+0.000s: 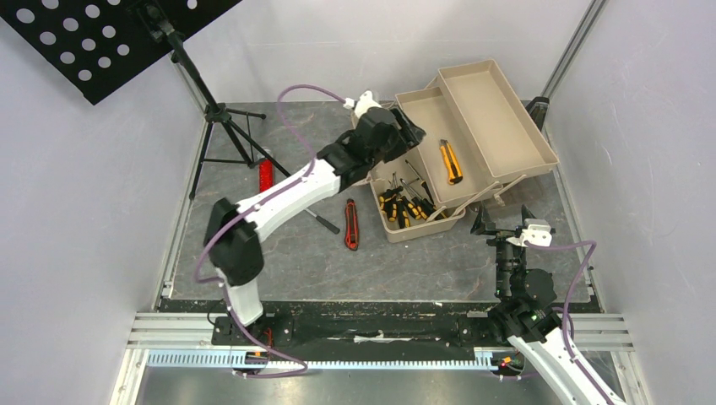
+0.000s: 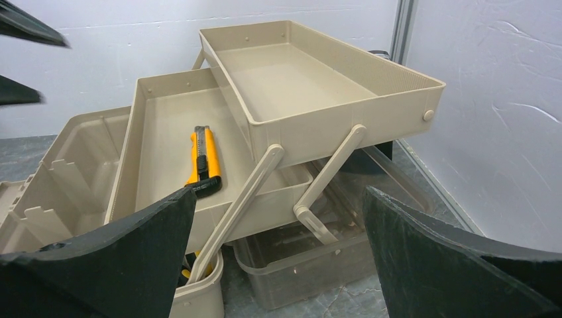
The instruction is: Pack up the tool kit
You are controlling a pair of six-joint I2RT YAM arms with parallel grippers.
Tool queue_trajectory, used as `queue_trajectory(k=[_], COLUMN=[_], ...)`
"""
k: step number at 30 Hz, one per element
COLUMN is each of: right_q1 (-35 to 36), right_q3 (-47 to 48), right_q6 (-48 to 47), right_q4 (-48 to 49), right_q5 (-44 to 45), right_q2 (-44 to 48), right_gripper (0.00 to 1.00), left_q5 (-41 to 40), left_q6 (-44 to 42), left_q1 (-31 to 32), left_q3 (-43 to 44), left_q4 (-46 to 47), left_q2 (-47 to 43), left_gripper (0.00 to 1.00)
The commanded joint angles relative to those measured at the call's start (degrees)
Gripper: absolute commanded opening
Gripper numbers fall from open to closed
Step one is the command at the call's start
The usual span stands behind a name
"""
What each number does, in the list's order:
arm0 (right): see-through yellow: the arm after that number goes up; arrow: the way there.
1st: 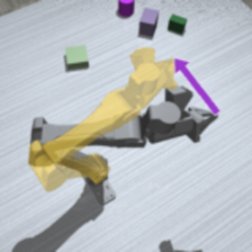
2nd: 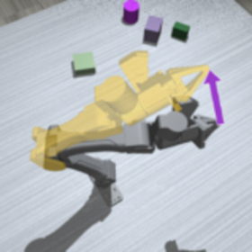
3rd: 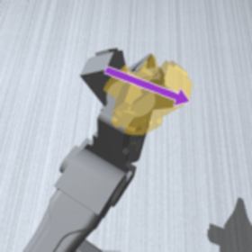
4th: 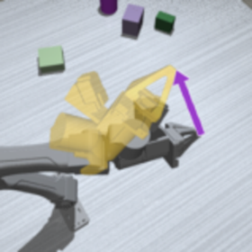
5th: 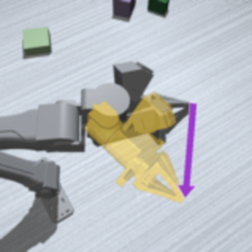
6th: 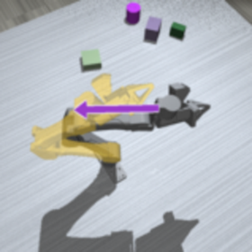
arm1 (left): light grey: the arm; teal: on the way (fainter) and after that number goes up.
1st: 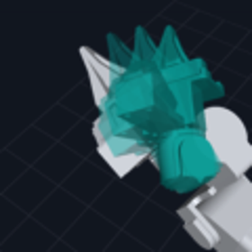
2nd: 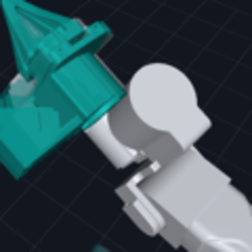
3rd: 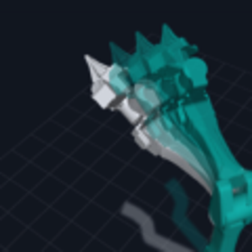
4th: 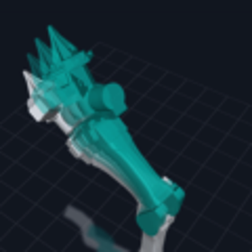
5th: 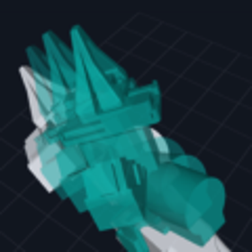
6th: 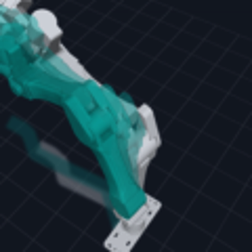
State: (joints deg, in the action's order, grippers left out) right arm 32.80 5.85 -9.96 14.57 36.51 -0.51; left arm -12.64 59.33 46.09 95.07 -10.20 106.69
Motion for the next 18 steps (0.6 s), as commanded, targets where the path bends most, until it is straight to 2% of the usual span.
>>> queue_trajectory(k=[1, 4, 12, 18], right_q1=[0.4, 0.3, 0.3, 0.3], right_q3=[-0.1, -0.1, -0.1, -0.1], right_q6=[-0.2, -0.2, -0.2, 0.0], right_q4=[2.2, 2.1, 2.1, 2.3], right_q5=[0.8, 0.7, 0.7, 0.7], right_q2=[3.9, 3.9, 4.1, 4.3], right_gripper=[0.98, 0.98, 0.98, 0.98], left_q5=[-11.2, -13.7, -16.9, -16.4], left_q6=[-2.8, -1.6, 1.5, 4.1], left_q1=[-0.6, -1.7, -4.8, -6.6], left_q3=[-3.1, -6.8, -19.6, -27.8], left_q4=[-11.4, -16.9, -24.4, -28.4], left_q2=[-9.5, -13.4, -22.7, -25.2], left_gripper=[0.71, 0.70, 0.70, 0.71])
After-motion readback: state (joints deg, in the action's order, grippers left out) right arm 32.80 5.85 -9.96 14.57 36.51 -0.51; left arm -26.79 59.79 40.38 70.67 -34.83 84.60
